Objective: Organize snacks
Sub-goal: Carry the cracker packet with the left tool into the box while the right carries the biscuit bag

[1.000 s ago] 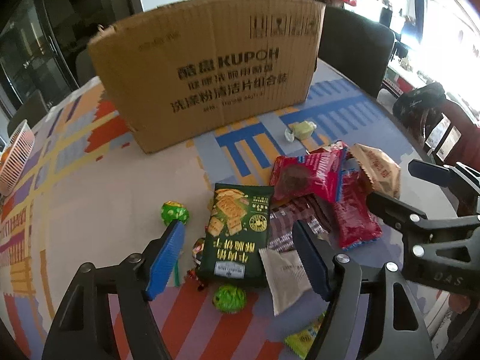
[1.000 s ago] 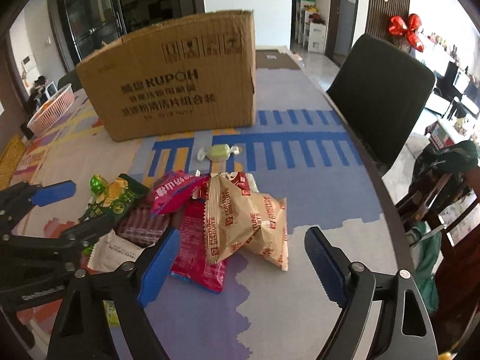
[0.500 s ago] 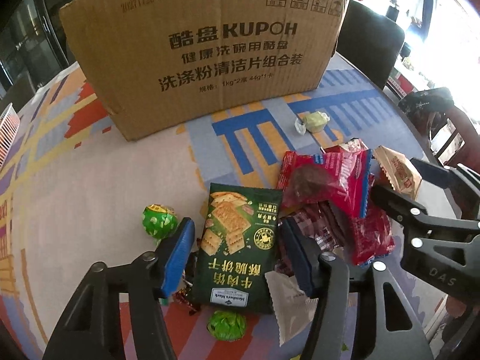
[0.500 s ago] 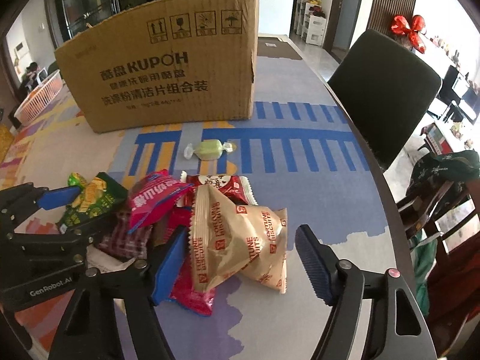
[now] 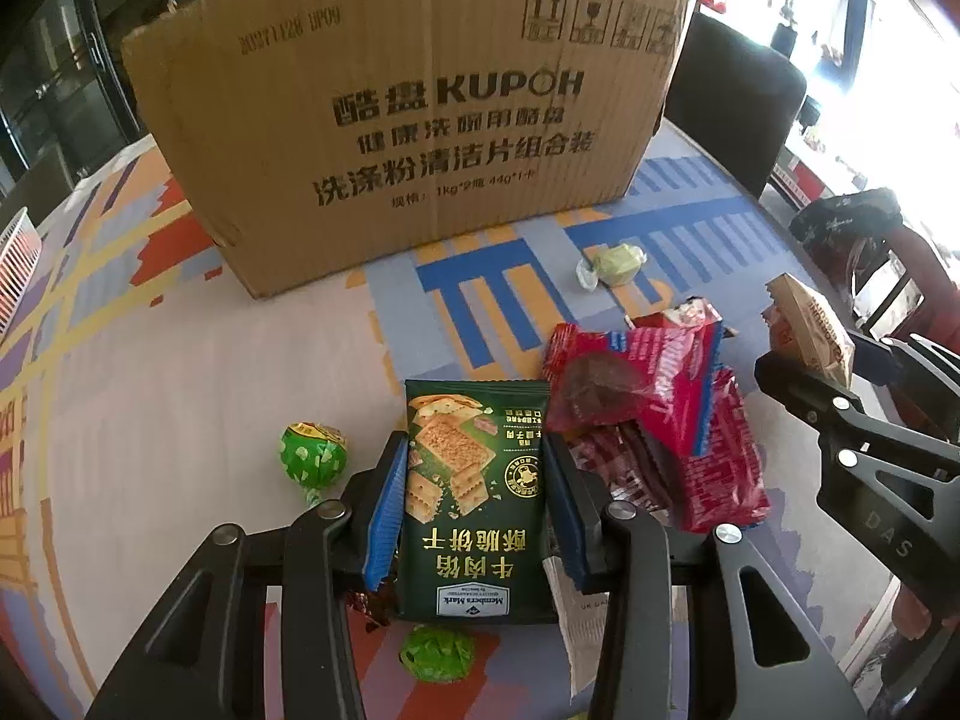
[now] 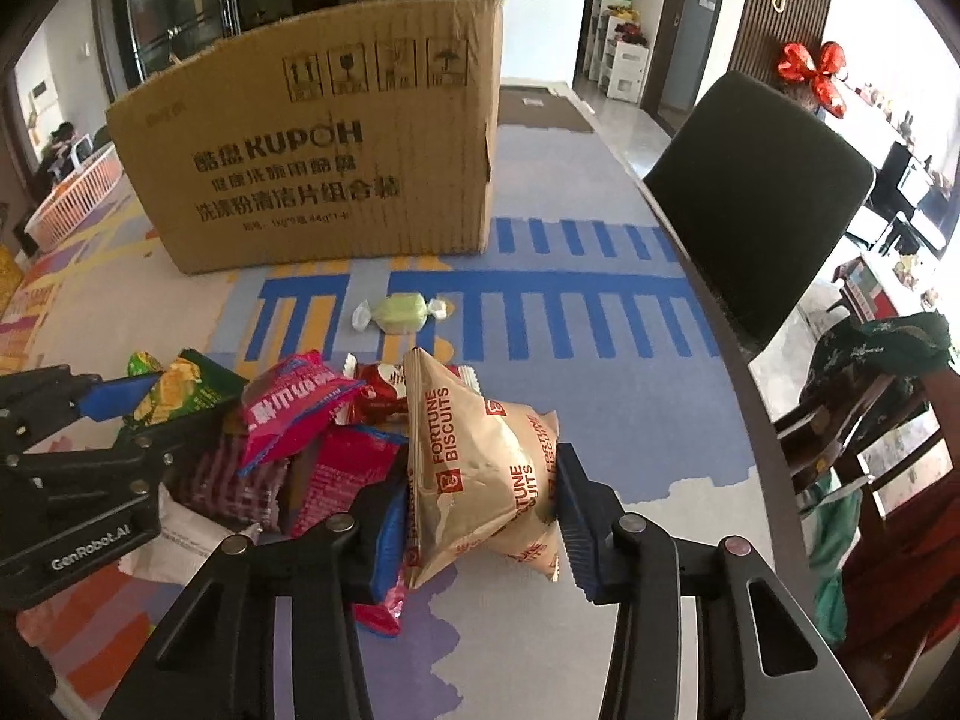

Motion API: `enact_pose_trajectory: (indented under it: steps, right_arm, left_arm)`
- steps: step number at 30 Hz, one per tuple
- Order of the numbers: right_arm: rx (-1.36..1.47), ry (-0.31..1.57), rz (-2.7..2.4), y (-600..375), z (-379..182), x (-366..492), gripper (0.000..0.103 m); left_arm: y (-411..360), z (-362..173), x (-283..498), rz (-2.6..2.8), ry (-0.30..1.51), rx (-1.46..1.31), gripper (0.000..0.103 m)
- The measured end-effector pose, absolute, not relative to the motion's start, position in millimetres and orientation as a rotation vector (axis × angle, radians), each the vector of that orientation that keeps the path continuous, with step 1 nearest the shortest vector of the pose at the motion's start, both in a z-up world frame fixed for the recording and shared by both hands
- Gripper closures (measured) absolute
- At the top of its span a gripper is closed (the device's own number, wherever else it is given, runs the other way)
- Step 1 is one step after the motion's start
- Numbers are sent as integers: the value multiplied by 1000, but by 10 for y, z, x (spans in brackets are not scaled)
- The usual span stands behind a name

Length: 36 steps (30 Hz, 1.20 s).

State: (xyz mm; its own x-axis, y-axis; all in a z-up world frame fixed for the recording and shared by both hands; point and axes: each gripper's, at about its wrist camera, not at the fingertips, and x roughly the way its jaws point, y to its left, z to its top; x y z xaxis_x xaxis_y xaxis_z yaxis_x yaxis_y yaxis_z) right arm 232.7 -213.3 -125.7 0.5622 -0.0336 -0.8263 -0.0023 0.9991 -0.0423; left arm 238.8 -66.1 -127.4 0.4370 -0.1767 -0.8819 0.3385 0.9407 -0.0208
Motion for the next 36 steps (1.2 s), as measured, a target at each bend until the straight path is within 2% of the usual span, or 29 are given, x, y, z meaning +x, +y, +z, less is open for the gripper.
enact_pose_trajectory:
  steps: [17, 36]
  right_arm:
    - [-31, 812, 74, -1961, -584, 2156, 58]
    - [4, 591, 117, -1895, 280, 2452, 58]
  left_arm:
    - [-560, -412, 2242, -321, 869, 110, 60]
    - [-439, 482, 2517, -286, 665, 71, 60]
